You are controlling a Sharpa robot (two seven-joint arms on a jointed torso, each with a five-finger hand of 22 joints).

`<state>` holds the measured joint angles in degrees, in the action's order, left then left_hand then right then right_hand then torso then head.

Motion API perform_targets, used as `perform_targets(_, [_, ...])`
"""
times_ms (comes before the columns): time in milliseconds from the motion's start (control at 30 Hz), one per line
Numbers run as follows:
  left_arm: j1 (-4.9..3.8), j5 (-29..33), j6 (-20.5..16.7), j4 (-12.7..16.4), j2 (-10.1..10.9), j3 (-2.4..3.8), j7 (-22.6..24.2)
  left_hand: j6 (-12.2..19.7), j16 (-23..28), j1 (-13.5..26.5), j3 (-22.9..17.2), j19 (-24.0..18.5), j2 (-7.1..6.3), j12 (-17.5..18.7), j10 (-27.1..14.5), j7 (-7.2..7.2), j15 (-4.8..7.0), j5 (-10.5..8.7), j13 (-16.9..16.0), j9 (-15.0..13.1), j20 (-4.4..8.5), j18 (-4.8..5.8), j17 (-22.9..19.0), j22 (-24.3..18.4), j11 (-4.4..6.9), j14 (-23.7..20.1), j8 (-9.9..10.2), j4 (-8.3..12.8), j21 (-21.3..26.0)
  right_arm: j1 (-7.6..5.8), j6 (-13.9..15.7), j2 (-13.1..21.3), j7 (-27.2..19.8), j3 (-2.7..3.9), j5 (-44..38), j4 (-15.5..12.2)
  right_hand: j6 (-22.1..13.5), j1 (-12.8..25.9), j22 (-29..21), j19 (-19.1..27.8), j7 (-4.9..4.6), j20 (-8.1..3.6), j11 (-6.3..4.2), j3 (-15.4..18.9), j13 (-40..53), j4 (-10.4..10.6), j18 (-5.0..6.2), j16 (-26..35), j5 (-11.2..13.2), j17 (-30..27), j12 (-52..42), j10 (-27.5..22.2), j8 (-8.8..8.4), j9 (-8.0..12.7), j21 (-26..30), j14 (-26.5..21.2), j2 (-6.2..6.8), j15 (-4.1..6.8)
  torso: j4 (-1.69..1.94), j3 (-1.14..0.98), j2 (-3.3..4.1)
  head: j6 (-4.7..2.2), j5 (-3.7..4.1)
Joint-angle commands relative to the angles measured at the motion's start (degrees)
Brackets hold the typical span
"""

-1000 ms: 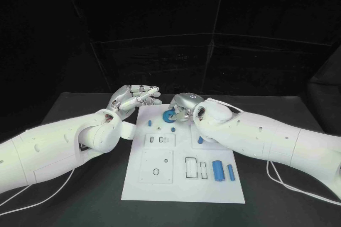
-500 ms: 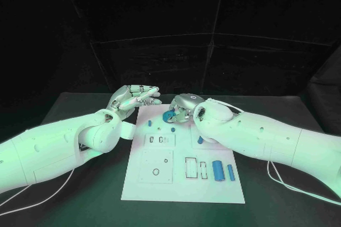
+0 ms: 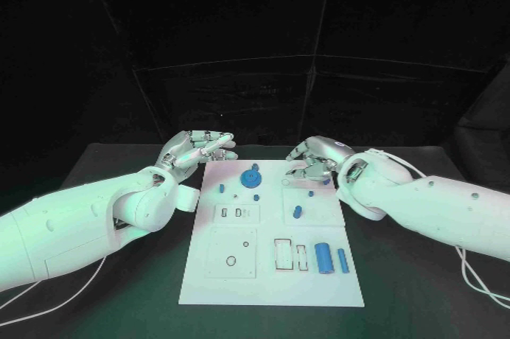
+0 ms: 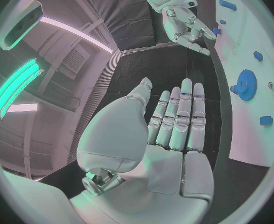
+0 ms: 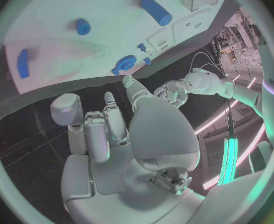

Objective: Assemble the parts on the task board

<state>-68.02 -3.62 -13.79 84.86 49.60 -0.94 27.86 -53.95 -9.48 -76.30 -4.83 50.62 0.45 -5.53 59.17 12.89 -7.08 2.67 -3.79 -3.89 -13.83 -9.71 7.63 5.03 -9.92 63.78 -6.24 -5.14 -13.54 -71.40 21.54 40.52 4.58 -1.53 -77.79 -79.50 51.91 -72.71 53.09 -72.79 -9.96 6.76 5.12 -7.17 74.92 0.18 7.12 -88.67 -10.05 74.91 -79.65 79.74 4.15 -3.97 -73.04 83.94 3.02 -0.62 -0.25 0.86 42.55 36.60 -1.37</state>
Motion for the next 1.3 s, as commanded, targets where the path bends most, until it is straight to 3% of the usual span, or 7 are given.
perform_targets(33, [-0.11, -0.26, 0.54, -0.17, -0.02, 0.05, 0.23, -0.82, 0.34, -0.08, -0.08, 0.45, 0.78, 0.16, 0.9, -0.23, -0.11, 0.13, -0.02, 0.02, -0.05, -0.88, 0.15, -0.16, 0.22, 0.3, 0.27, 0.39, 0.23, -0.38, -2.1, 3.0, -6.24, 0.03, 10.18, -1.79, 0.39, -0.92, -0.02, 0.16, 0.01, -0.17, -0.17, 0.15, 1.06, -0.66, -0.26, 0.08, -0.65, 10.53, -0.01, 0.02, 0.14, 0.02, 0.03, 5.06, 0.08, 0.05, -0.71, -0.15, -0.3, 0.1, -0.29])
perform_targets(233, [-0.09, -0.91, 0.76, -0.62, -0.35, 0.04, 0.19, -1.66, 0.53, 0.13, -0.25, 0.86, 1.25, -1.04, 4.54, -1.24, 0.44, 0.13, -0.48, 0.01, 0.31, -0.94, 0.39, -0.38, 1.31, 0.91, 0.28, 0.65, 0.32, -0.6, -4.48, 7.37, -8.46, 0.01, 11.21, -0.77, 0.42, -1.54, 0.11, 0.14, 0.04, -0.21, -0.19, 0.72, 1.02, -1.23, -0.29, 0.09, -1.35, 10.54, 0.05, 0.01, 0.06, 0.05, -0.04, 5.06, 0.52, 0.08, -0.69, -0.24, -0.4, -0.06, 0.52])
perform_targets(533, [-0.05, -1.12, 1.0, -1.41, -0.83, 0.02, 0.18, -1.9, 0.48, 0.22, -0.28, 1.13, 1.31, -0.91, 4.89, -1.3, 0.59, 0.13, -0.4, 0.02, 0.44, -0.95, 0.54, -0.42, 1.4, 1.34, 0.34, 0.74, 0.28, -0.53, -5.5, 9.58, -11.09, -0.04, 10.72, 2.92, 0.27, -1.99, 0.26, 0.08, 0.02, -0.22, -0.19, 1.13, 1.03, -1.59, -0.32, 0.04, -1.78, 10.69, 0.06, 0.04, -0.08, 0.1, -0.12, 5.09, 0.71, 0.09, -1.06, -0.61, -0.22, -0.04, 0.47])
perform_targets(600, [-0.04, -1.13, 0.99, -1.58, -0.92, 0.02, 0.21, -1.91, 0.47, 0.23, -0.28, 1.16, 1.3, -0.88, 4.88, -1.3, 0.6, 0.13, -0.39, 0.03, 0.45, -0.95, 0.55, -0.42, 1.4, 1.37, 0.36, 0.75, 0.28, -0.32, -5.6, 9.57, -11.36, -0.05, 10.42, 3.63, 0.24, -2.03, 0.28, 0.08, 0.01, -0.22, -0.18, 1.18, 1.02, -1.63, -0.32, 0.04, -1.82, 10.7, 0.07, 0.03, -0.1, 0.11, -0.12, 5.1, 0.74, 0.09, -0.92, -0.46, -0.26, 0.01, 0.77])
perform_targets(733, [-0.02, -1.14, 0.99, -1.88, -1.19, 0.02, 0.3, -1.9, 0.5, 0.25, -0.26, 1.24, 1.24, -0.69, 4.75, -1.26, 0.6, 0.13, -0.3, 0.05, 0.49, -0.94, 0.59, -0.44, 1.35, 1.44, 0.44, 0.82, 0.28, 0.22, -5.54, 8.72, -11.56, -0.06, 9.58, 5.32, 0.13, -2.21, 0.22, 0.11, -0.01, -0.22, -0.17, 1.29, 0.93, -1.76, -0.32, 0.04, -1.91, 10.71, 0.14, -0.04, -0.16, 0.13, -0.1, 5.1, 0.77, 0.08, -0.94, -0.49, -0.25, 0.04, 0.86])
perform_targets(967, [0.04, -1.15, 1.16, -2.21, -1.69, 0.02, 0.29, -1.85, 0.71, 0.34, -0.22, 1.34, 1.18, -0.11, 4.27, -1.04, 0.51, 0.12, -0.09, 0.09, 0.49, -0.88, 0.67, -0.55, 1.14, 1.42, 0.67, 0.98, 0.36, 1.58, -5.5, 6.29, -11.56, -0.07, 8.04, 8.33, -0.14, -3.51, 0.15, 0.18, -0.07, -0.2, -0.13, 1.46, 0.87, -2.7, -0.31, 0.05, -1.6, 10.71, 0.23, -0.12, -0.26, 0.15, -0.08, 5.1, 0.72, 0.05, -0.62, -0.39, -0.31, 0.24, 1.26])
perform_targets(1300, [0.1, -1.15, 1.21, -2.6, -1.84, 0.02, 0.24, -1.84, 0.74, 0.35, -0.22, 1.34, 1.18, -0.03, 4.19, -1.01, 0.5, 0.13, -0.06, 0.1, 0.48, -0.88, 0.68, -0.56, 1.11, 1.41, 0.71, 1.01, 0.38, 2.93, -3.93, 4.79, -10.47, -0.05, 6.89, 10.38, -0.13, -4.65, 0.22, 0.14, -0.09, -0.19, -0.12, 1.46, 0.97, -3.6, -0.32, -0.02, -0.81, 10.93, 0.19, -0.03, -0.2, 0.11, -0.16, 5.14, 0.18, 0.03, -0.75, -0.29, -0.31, 0.37, 1.14])
